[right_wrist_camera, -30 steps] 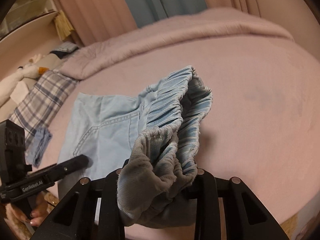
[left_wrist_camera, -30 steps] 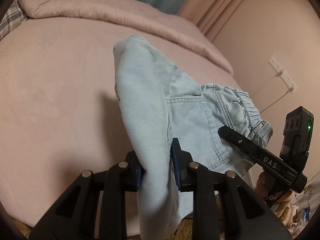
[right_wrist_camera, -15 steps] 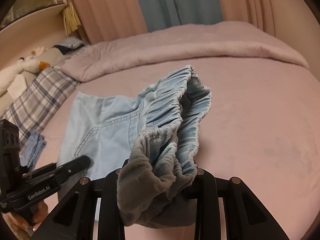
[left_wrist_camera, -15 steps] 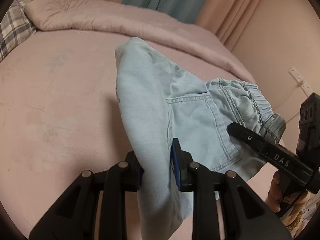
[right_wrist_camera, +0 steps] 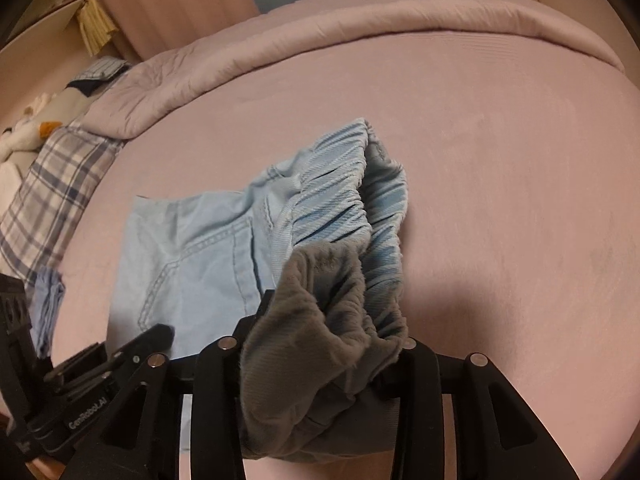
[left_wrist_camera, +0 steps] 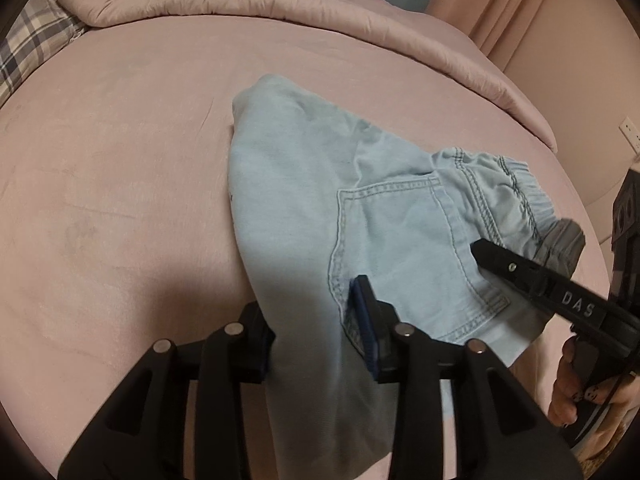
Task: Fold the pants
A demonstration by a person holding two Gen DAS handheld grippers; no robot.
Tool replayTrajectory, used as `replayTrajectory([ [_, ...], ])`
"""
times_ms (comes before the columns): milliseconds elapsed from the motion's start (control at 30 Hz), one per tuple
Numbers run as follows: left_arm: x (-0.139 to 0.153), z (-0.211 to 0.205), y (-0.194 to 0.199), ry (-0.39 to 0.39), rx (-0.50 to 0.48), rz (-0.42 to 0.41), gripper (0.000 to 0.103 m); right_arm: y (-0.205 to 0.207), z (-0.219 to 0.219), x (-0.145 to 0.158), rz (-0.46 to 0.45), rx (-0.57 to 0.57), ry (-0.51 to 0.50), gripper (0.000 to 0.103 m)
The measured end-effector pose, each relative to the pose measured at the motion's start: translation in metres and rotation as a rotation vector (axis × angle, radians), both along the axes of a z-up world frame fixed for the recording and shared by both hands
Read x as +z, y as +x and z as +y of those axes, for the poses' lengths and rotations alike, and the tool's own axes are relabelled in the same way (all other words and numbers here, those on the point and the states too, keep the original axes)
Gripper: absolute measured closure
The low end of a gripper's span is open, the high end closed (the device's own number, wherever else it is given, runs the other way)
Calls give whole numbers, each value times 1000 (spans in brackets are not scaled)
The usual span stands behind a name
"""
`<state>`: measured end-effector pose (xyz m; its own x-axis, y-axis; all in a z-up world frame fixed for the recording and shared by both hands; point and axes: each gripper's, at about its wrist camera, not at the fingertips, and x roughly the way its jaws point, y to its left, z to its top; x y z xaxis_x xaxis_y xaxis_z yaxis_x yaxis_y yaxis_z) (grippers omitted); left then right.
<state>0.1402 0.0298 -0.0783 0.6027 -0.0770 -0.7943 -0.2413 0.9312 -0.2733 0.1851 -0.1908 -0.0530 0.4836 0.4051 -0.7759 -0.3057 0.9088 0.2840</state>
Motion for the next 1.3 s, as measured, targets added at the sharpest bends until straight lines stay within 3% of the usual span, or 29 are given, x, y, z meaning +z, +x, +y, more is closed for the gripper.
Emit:
replayTrajectory([
  [133, 3, 2, -7, -41, -4, 17, 54, -1, -2, 2, -4, -14, -15, 60],
  [200, 9, 0, -11, -46, -10, 11, 47, -6, -6, 5, -13, -35, -41, 47],
  [267, 21, -2, -22, -18, -1, -15, 30, -13, -11, 11, -40, -68, -94, 41],
  [333, 38, -2, -36, 13, 12, -57, 23, -19, -13, 20, -66, -75, -107, 40],
  [467, 68, -3, -60, 24, 11, -132, 11, -44, -23, 46, -134, -89, -91, 21],
  [567, 89, -11, -84, 40, -18, -197, 0, -68, -31, 71, -197, -94, -91, 17],
  [633, 99, -17, -99, 69, -12, -226, 1, -80, -37, 80, -218, -100, -89, 11],
  [800, 102, -25, -110, 74, 0, -225, 1, -106, -44, 97, -260, -108, -53, 10],
  [1300, 88, -33, -130, 136, 50, -156, 0, -128, -33, 95, -295, -131, -69, 10],
])
